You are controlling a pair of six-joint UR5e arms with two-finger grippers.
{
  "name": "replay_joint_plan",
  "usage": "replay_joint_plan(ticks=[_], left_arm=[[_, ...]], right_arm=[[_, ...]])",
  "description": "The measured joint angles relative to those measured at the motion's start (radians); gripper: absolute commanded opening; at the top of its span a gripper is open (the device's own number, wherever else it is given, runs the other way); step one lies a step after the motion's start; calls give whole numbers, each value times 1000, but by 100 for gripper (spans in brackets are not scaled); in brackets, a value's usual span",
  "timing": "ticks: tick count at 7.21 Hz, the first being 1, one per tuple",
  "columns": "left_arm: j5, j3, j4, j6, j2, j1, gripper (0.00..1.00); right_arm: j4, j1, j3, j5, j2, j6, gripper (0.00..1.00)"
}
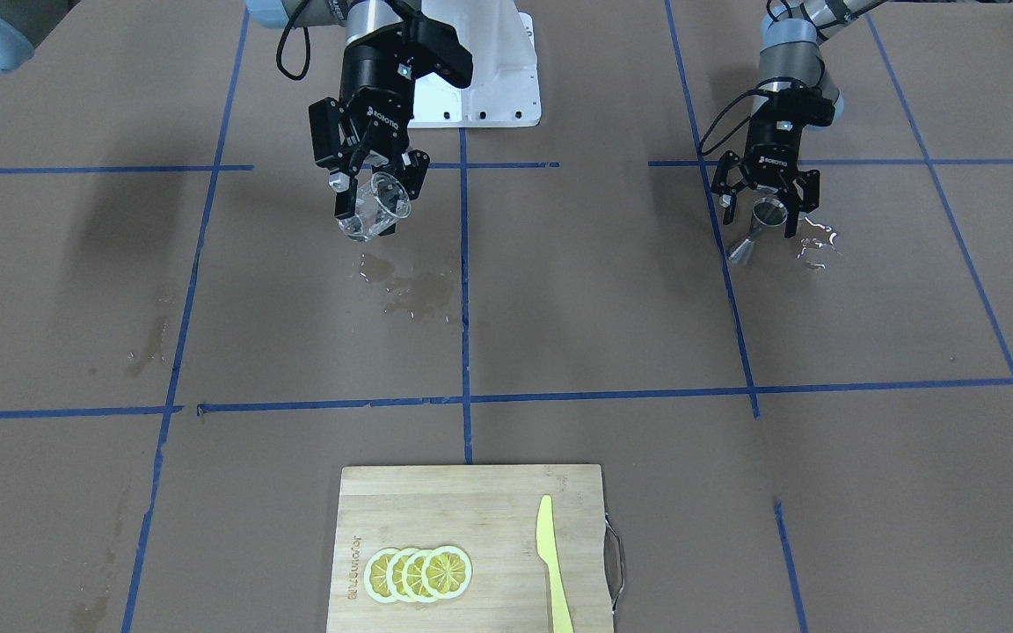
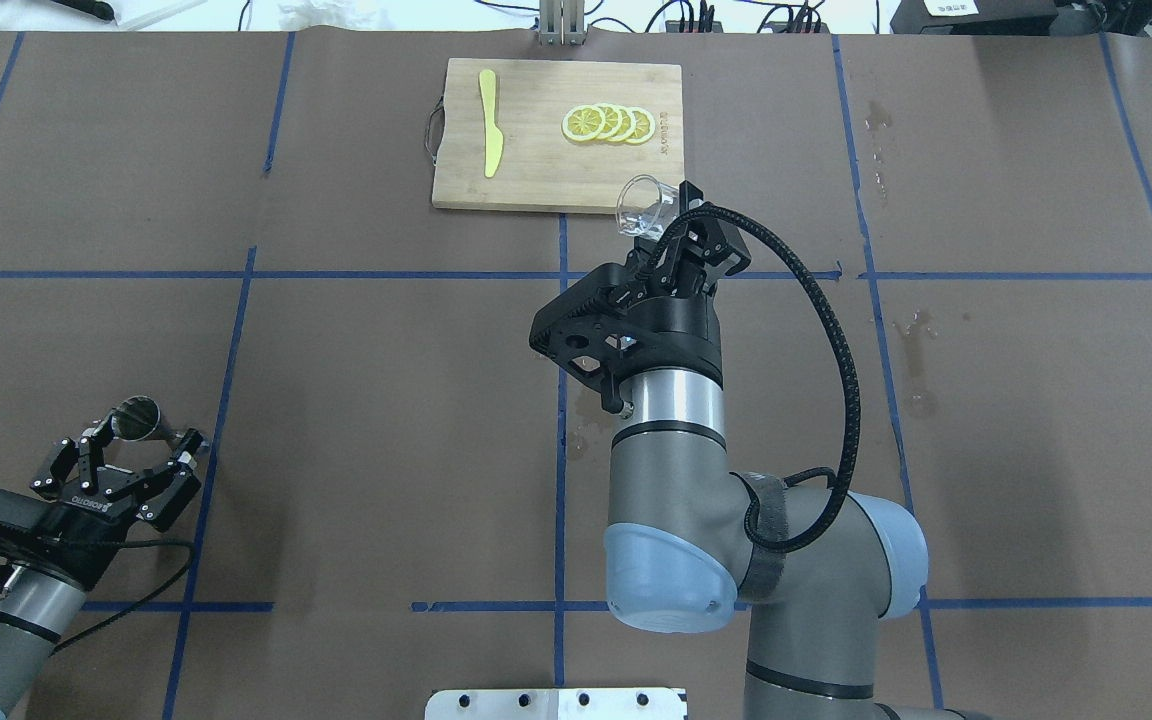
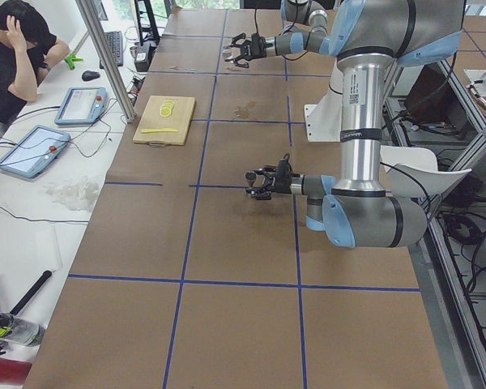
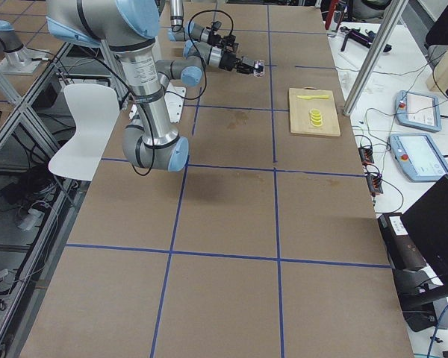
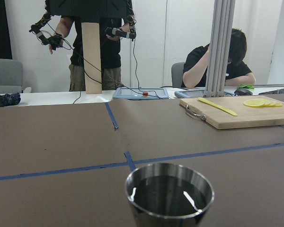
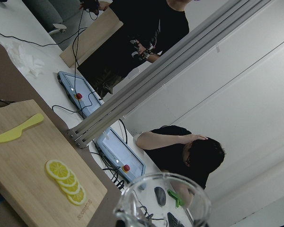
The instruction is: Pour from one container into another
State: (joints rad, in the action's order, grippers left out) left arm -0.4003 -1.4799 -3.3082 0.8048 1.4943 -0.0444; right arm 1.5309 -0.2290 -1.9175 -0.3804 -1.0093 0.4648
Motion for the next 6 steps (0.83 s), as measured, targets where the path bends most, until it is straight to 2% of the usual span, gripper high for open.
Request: replay_joint_plan(ticks=[2, 3, 6], left_arm=[[20, -33, -25, -12, -5, -2, 100], [35, -39, -82, -55, -9, -2, 100], [68, -56, -345, -327, -7, -2, 100]], right_arm=[[0, -1, 0, -1, 0, 0, 0], [0, -1, 0, -1, 0, 0, 0], [0, 0, 0, -2, 0, 0, 0]])
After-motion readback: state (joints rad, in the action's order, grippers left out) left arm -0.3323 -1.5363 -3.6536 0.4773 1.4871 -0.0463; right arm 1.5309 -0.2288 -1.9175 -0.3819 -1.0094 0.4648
